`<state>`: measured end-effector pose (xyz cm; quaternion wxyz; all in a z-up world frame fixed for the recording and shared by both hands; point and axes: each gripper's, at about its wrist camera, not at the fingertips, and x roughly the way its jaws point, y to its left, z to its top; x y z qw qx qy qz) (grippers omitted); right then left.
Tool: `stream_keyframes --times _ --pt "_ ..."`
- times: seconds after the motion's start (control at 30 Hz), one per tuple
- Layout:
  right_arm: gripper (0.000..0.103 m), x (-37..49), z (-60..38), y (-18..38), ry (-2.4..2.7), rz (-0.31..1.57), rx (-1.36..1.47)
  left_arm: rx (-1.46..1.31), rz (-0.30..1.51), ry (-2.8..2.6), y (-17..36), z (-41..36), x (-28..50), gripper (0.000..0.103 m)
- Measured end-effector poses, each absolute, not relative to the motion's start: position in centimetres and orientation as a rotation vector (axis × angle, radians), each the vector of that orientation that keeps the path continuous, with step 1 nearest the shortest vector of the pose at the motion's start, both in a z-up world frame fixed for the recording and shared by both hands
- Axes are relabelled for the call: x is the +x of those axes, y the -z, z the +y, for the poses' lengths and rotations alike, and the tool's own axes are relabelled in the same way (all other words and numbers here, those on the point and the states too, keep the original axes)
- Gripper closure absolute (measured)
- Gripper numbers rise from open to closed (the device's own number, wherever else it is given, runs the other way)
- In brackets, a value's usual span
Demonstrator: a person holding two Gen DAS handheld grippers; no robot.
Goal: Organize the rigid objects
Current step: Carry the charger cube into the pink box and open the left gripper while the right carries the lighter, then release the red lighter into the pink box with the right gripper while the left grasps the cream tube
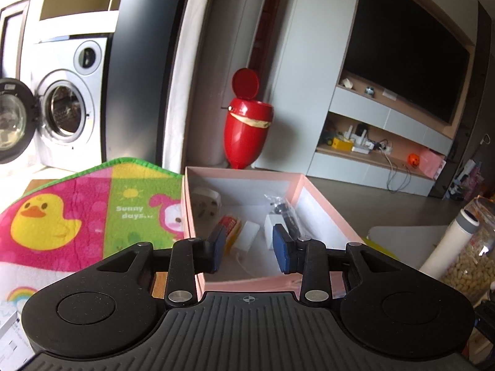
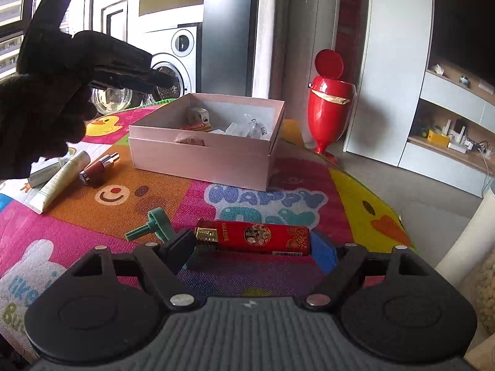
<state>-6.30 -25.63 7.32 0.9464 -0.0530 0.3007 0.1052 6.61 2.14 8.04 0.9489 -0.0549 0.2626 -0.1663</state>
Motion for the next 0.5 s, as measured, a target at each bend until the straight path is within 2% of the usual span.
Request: stream_keyframes --times 0.17,0.33,0.5 --pt "0.022 -3.2 -24.6 -11.3 -0.276 0.552 -0.093 -0.09 0.597 0.306 -5.8 5.3 0.2 0.066" --pt "0.022 4.0 -22.8 -16.8 -0.293 0.499 -0.012 -0.104 0.619 0.279 -4.8 7.4 -2.9 0.066" --pt "0.021 9.5 -20.9 -18.2 -0.293 0.598 0.019 -0.082 0.635 0.202 -4.4 9.0 -4.0 0.066"
